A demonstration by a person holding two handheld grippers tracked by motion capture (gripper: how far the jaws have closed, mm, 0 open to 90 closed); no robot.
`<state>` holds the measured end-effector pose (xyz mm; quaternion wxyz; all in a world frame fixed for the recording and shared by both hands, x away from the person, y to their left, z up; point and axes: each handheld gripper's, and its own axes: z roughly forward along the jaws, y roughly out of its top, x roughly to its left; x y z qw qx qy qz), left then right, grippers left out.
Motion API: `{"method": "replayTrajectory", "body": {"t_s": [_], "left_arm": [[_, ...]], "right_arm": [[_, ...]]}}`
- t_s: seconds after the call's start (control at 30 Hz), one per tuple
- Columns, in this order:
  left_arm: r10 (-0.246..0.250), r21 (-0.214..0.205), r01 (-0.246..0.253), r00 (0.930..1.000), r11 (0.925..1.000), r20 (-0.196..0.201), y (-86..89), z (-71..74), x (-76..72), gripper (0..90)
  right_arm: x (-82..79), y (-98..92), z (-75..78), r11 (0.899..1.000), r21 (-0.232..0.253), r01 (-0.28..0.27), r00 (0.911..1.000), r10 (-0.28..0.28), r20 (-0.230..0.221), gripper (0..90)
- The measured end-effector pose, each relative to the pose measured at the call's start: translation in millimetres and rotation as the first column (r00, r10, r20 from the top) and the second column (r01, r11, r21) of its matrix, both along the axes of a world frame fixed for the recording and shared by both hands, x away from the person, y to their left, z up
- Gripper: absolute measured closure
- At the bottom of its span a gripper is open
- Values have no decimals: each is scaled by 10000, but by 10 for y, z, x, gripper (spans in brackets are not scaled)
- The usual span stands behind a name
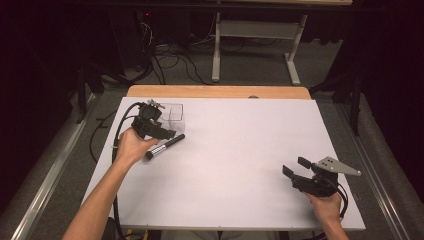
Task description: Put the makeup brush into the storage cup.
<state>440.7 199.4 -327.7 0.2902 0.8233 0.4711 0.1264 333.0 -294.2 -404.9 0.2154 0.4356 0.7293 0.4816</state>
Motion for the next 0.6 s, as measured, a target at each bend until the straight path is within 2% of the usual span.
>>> {"method": "replayTrajectory", "body": {"t_s": [0.3,0.47,0.6], "left_arm": [[67,286,-52,9985,9996,-535,-7,-57,65,346],[152,720,-96,9969,9974,-768,-30,-122,101,346],[162,742,-92,9955,9972,-930,-30,-152,127,350]], "right_arm": [[3,3,-1,10000,-23,-9,10000,9,-19,300],[5,1,-4,10000,-24,-1,10000,1,-48,300],[2,0,-1,10000,-24,-29,10000,29,-19,300]]}}
